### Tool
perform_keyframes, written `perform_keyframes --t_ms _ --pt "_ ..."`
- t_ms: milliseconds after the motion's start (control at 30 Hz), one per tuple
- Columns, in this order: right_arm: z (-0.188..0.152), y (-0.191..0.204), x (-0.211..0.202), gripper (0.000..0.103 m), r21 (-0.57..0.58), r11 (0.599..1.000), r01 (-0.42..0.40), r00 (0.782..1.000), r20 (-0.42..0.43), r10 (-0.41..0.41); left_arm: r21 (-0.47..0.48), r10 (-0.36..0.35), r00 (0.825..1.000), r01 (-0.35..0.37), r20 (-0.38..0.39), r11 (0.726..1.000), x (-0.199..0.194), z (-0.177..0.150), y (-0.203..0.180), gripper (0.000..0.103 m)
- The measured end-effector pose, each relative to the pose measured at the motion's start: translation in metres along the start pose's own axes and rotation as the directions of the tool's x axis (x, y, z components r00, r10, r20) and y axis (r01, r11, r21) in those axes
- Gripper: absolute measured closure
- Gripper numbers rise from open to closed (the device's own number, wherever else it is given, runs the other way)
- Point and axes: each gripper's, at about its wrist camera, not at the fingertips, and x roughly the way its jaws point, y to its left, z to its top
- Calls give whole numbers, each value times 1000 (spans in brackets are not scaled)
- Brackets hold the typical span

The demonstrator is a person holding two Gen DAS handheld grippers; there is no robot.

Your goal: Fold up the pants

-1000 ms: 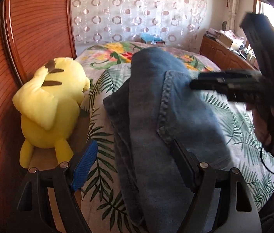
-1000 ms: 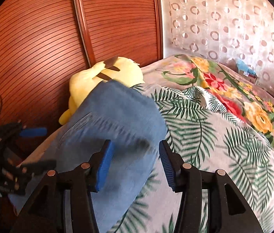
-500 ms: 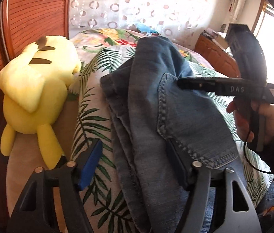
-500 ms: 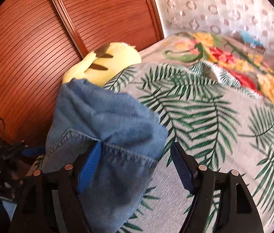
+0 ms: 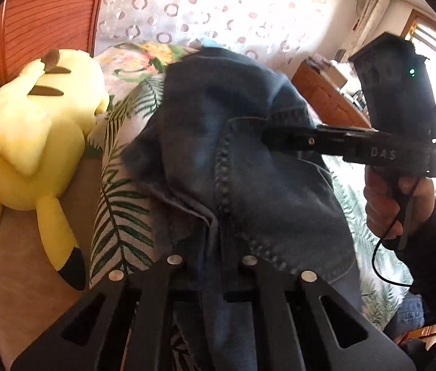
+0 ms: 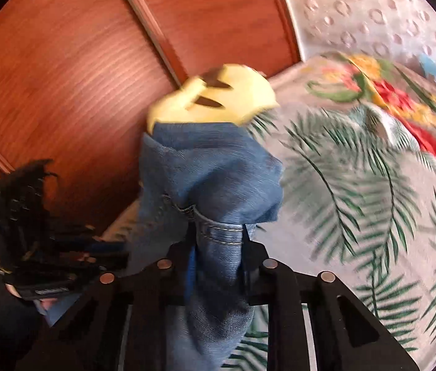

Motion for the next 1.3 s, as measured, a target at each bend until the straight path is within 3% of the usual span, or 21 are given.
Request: perform_keyframes --t_ms 300,567,800,1000,1067,1200,1300 --pt "55 37 -20 85 -129 992 -15 989 141 34 -29 16 991 -13 131 999 -41 38 20 96" --pt "95 -21 3 85 -30 999 40 977 211 -32 26 111 985 -115 130 993 -16 111 36 96" --pt "84 -80 51 84 122 980 157 973 151 -174 82 177 984 -180 32 980 42 137 51 96" --pt "72 -114 72 71 218 946 239 961 90 -263 139 247 969 -242 -18 960 63 138 57 100" --pt "69 -111 73 63 196 942 273 954 72 -291 143 260 965 -255 -17 956 61 139 57 100" --pt "74 -95 69 61 123 928 352 928 85 -364 129 268 963 -267 6 955 47 141 50 100" --pt "73 -85 58 61 114 931 346 928 107 -358 136 275 961 -276 29 951 37 141 39 98"
